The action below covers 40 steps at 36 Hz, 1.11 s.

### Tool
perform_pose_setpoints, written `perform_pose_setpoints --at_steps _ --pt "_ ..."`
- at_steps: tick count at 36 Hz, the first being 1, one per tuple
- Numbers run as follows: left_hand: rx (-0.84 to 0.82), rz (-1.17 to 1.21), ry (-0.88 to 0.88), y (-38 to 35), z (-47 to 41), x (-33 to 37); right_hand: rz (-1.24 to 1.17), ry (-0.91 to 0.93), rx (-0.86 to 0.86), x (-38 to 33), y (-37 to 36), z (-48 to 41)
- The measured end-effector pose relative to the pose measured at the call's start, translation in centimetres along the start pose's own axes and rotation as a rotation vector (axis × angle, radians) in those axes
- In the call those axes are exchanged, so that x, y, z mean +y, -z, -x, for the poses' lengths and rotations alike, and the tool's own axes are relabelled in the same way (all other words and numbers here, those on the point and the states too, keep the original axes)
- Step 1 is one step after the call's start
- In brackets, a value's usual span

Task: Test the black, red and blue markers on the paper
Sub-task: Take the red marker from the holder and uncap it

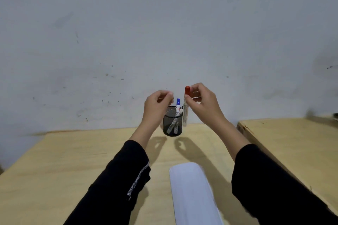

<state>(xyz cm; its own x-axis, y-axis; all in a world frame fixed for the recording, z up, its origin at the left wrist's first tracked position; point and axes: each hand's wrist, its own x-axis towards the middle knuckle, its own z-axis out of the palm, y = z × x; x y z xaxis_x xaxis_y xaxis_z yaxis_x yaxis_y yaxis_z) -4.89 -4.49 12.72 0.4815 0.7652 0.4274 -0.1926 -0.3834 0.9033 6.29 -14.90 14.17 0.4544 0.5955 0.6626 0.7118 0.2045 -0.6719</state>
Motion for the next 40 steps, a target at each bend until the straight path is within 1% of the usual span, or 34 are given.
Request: perform_pose_setpoints --at_steps 3,7,12,16,25,28,31,33,37,40 --pt "-0.088 -0.018 -0.054 0.4 1.5 2.3 0.029 0.024 -0.055 -0.1 0.0 2.0" --pt "-0.157 -0.157 -0.107 0.8 3.4 3.3 0.064 0.031 -0.107 -0.3 -0.2 3.8" --pt "-0.164 -0.255 -0.146 1.3 4.5 3.3 0.118 0.038 -0.138 -0.3 -0.6 4.5" --pt "-0.193 -0.307 -0.146 1.8 4.6 3.4 0.145 0.051 -0.158 -0.3 -0.8 4.6" --pt "-0.199 -0.358 -0.112 2.0 4.1 3.4 0.141 0.059 -0.186 -0.2 -1.2 4.9" --pt "-0.156 -0.334 -0.103 2.1 4.3 3.0 0.079 0.008 -0.223 0.2 -1.5 5.2" --pt "-0.093 -0.261 -0.068 2.7 4.3 2.1 -0.033 -0.111 -0.256 0.7 -1.1 5.7" --pt "-0.053 -0.215 -0.024 3.4 4.3 1.1 -0.094 -0.190 -0.303 1.1 -0.5 5.9" --pt "0.048 -0.050 0.098 4.3 4.8 -1.2 -0.124 -0.299 -0.427 2.0 0.2 6.4" --pt "0.123 0.068 0.159 4.4 5.3 -2.6 -0.242 -0.343 -0.427 2.6 0.1 7.0"
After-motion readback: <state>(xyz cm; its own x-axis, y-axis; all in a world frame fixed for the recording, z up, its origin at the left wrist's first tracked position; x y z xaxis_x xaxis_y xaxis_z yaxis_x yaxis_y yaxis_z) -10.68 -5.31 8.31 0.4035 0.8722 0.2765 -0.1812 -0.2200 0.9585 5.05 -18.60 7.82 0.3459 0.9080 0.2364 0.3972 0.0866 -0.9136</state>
